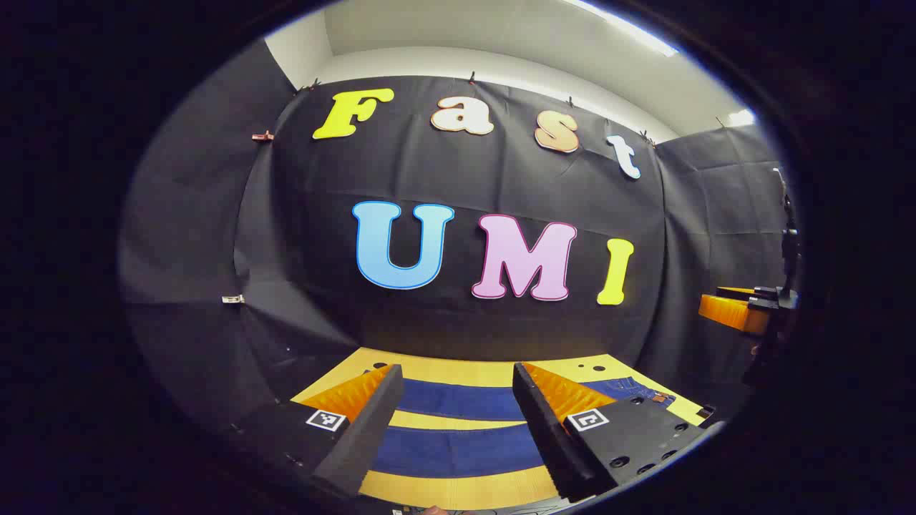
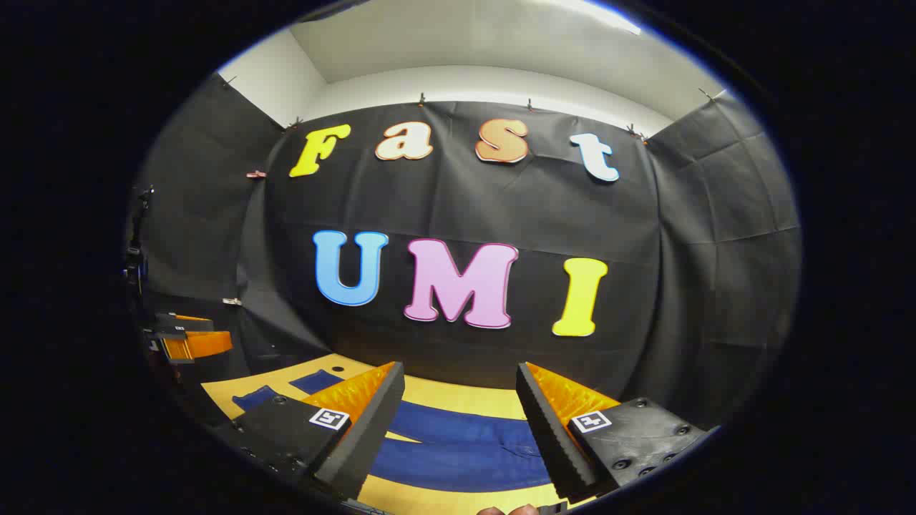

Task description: Grasp the waist and the cuffs of the jeans and fold them to make the two legs overlap; first hold the waist and fold one-third of the jeans toward the cuffs, then hold the cuffs and fold the remaining one-third in the same direction to finish folding.

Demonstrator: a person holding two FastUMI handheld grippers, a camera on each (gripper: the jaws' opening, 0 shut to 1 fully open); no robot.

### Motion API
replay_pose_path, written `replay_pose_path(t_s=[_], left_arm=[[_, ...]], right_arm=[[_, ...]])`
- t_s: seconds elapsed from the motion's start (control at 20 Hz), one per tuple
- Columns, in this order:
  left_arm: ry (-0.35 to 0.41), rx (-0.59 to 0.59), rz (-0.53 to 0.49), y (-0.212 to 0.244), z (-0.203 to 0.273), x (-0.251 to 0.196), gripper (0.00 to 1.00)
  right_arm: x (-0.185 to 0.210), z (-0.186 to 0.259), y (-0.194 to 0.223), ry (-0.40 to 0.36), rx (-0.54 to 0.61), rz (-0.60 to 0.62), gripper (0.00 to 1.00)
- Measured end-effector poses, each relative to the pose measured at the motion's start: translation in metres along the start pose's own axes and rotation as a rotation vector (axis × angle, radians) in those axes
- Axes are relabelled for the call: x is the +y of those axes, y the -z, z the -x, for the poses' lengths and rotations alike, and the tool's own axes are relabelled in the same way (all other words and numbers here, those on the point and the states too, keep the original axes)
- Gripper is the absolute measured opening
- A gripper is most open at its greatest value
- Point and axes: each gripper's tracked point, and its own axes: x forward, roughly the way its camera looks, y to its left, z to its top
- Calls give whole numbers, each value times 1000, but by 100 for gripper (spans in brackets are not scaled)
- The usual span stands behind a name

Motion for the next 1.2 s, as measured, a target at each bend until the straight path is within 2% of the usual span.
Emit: replay_pose_path(t_s=[0.15,0.2,0.4,0.5,0.75,1.05,1.2], left_arm=[[15,-13,-12,-3,-8,3,96],[20,-11,-11,-4,-8,4,96],[76,-38,18,-11,-8,-5,96],[73,-39,11,-11,-11,-2,96],[86,-53,-33,-15,-7,-3,96],[63,7,-108,-6,5,34,96],[104,59,-205,12,10,54,96]], right_arm=[[-28,6,-3,71,-3,76,99],[-37,8,1,95,12,90,94],[-48,8,-4,140,26,52,96],[-51,9,-4,150,23,51,96],[-42,5,0,135,36,59,96],[-44,-12,8,103,68,75,96],[-54,-22,23,50,109,132,96]])
